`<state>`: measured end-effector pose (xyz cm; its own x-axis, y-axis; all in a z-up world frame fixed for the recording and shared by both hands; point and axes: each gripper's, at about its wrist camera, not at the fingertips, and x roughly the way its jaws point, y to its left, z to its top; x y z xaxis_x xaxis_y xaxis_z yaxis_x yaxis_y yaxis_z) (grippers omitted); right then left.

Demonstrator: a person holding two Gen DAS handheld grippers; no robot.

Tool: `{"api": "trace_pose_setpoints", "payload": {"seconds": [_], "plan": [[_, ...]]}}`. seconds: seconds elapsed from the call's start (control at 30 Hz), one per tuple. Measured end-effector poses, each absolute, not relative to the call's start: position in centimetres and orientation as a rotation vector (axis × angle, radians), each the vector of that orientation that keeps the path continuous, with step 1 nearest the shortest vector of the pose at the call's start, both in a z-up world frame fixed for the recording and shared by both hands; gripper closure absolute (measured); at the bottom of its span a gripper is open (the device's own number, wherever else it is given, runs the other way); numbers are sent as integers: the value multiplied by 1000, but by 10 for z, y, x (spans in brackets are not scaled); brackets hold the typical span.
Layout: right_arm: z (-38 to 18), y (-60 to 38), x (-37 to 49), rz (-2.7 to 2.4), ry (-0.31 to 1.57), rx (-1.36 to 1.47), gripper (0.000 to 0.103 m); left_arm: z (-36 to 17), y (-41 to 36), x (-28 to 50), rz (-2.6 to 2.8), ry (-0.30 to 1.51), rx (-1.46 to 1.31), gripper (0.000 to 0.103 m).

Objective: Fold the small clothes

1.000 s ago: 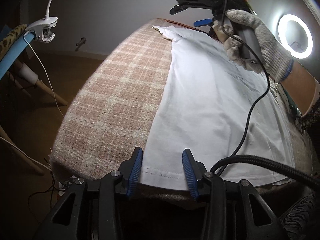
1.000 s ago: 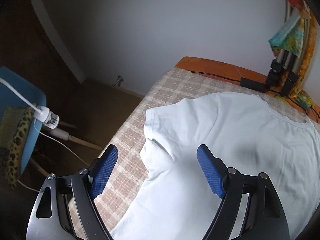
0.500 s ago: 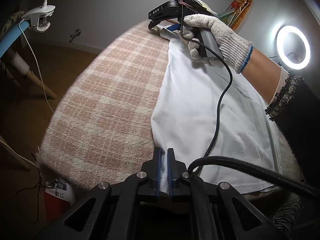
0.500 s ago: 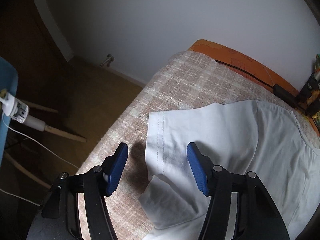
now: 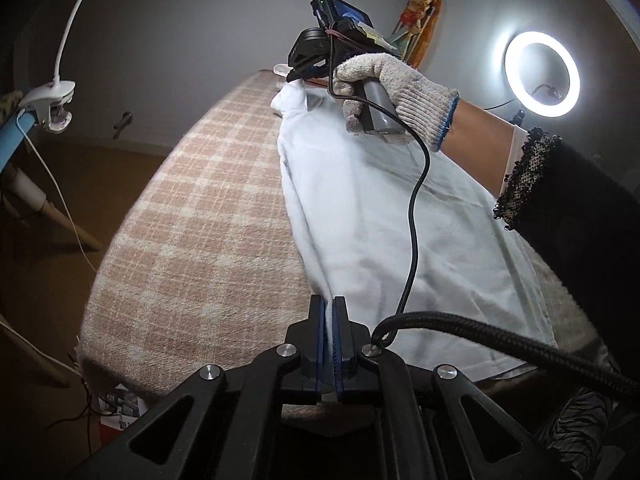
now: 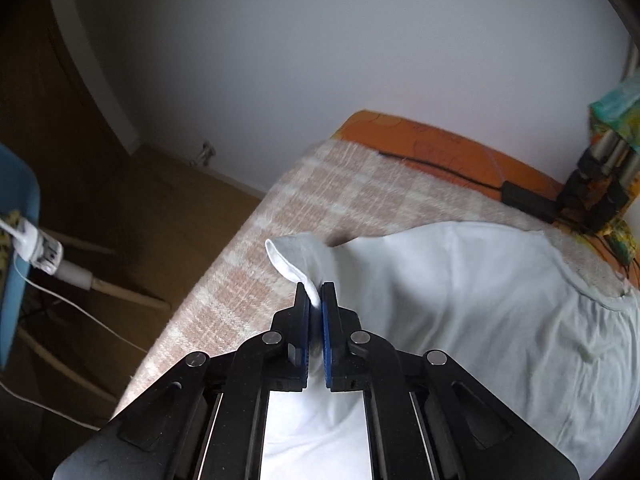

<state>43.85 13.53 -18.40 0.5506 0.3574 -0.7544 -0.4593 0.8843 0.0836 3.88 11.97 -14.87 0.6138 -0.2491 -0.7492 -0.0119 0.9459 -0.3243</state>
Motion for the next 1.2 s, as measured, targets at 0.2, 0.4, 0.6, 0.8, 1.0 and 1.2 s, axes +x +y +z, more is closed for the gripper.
{"api": "trace_pose_setpoints", "payload": {"seconds": [0.2, 0.4, 0.6, 0.8, 1.0, 1.2], "plan": [[-162, 92, 434, 461, 816, -50, 100, -138, 101, 40, -191, 881, -281, 103], [-152, 38, 428, 418, 796, 43, 100, -138, 74, 44, -252, 893, -235, 103], [-163, -16, 427, 324, 787, 78, 100, -146, 43, 52, -313, 928, -183, 103], [-180, -45, 432, 271, 821, 80, 100, -153, 25, 58, -337, 953, -150, 103], [-182, -45, 435, 254, 814, 30, 100, -157, 14, 63, -365, 976, -141, 96], [-182, -50, 436, 243, 826, 18, 90, -150, 8, 59, -390, 965, -115, 76]]}}
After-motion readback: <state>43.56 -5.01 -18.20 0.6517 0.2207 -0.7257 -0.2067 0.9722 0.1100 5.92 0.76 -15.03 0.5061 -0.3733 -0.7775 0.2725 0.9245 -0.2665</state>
